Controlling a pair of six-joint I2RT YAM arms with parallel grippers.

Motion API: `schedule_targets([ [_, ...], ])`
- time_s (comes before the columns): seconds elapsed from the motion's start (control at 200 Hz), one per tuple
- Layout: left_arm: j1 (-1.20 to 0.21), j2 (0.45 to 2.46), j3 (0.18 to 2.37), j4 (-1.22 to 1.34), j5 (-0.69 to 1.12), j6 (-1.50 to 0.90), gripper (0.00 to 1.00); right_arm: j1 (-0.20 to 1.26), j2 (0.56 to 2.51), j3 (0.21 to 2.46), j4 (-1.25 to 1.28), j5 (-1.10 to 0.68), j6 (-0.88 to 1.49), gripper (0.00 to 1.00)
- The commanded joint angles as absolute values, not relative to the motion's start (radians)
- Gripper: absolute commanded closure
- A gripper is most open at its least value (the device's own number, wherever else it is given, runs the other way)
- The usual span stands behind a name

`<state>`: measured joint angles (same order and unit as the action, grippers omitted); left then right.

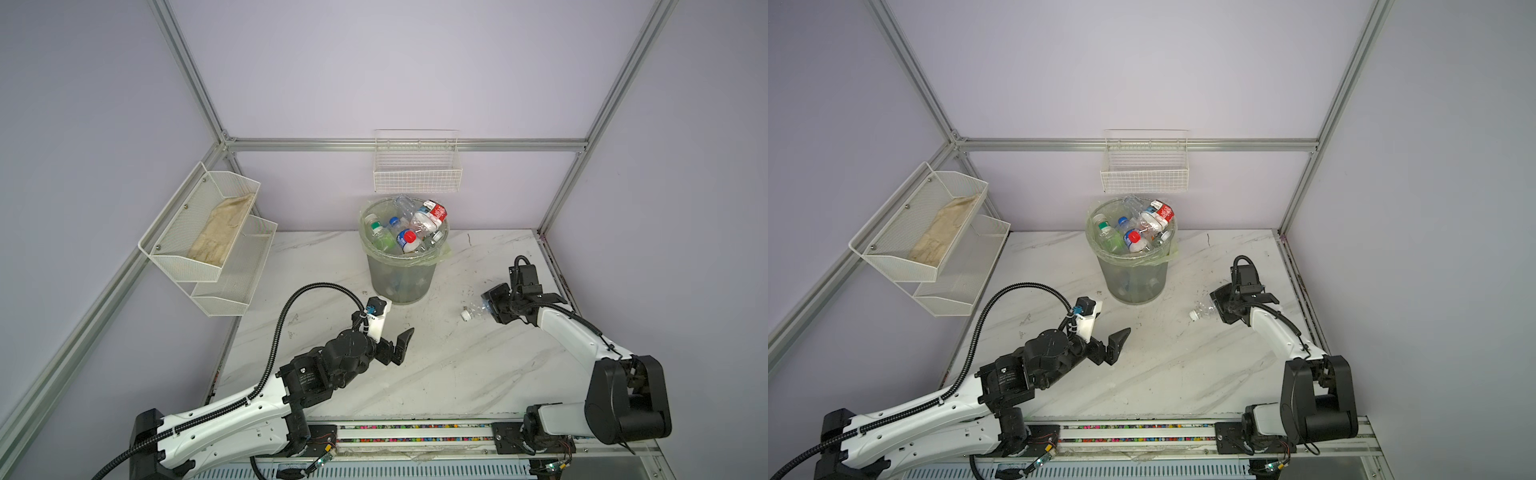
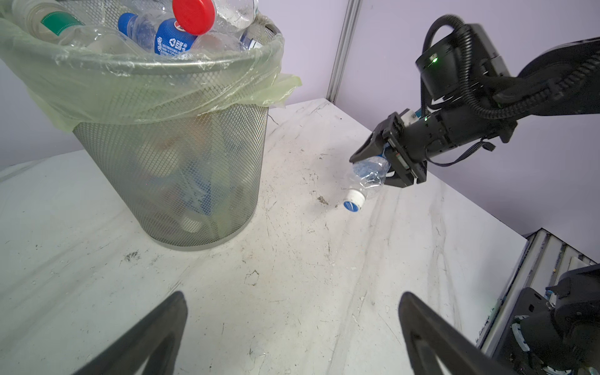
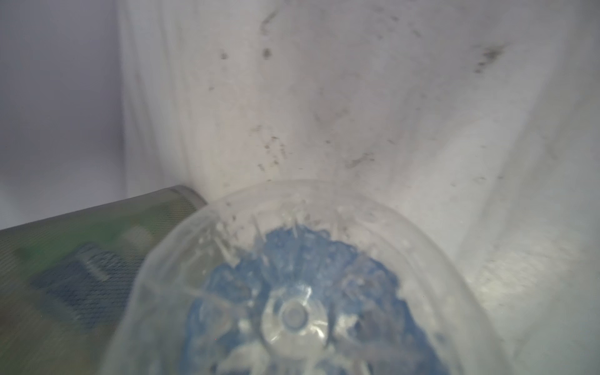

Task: Throw the plastic bottles in the bin
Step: Pick up the plastic bottle from the middle-right of the table, then throw the plastic bottle into the trash bin.

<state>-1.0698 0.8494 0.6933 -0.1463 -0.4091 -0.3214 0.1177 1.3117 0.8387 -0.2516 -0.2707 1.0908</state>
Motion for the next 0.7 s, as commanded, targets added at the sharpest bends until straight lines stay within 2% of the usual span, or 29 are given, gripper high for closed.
schedule_targets([
  [0.0,-1.078,0.832,0.66,-0.127,-0.423,-0.322,0.0,0.115,1.193,0.749,0.174,-0.452,1.048,1.0],
  [0.085,-1.077,0.821,0.661,-0.133,-0.436,-0.321,0.0,0.123,1.121,0.746,0.326,-0.501,1.013,1.0],
  [0.275,-1.076,0.701,0.61,-0.091,-0.496,-0.324,0.0,0.265,1.128,1.094,0.019,-0.423,0.611,1.0],
  [0.445,-1.046,0.569,0.554,-0.116,-0.572,-0.407,0.0,0.425,1.196,1.295,-0.034,-0.376,0.455,1.0],
  [0.54,-0.967,0.54,0.558,-0.232,-0.516,-0.495,0.0,0.501,1.24,1.388,-0.059,-0.338,0.388,1.0],
  [0.695,-0.82,0.583,0.566,-0.36,-0.329,-0.588,0.0,0.605,1.314,1.541,-0.134,-0.26,0.281,1.0],
])
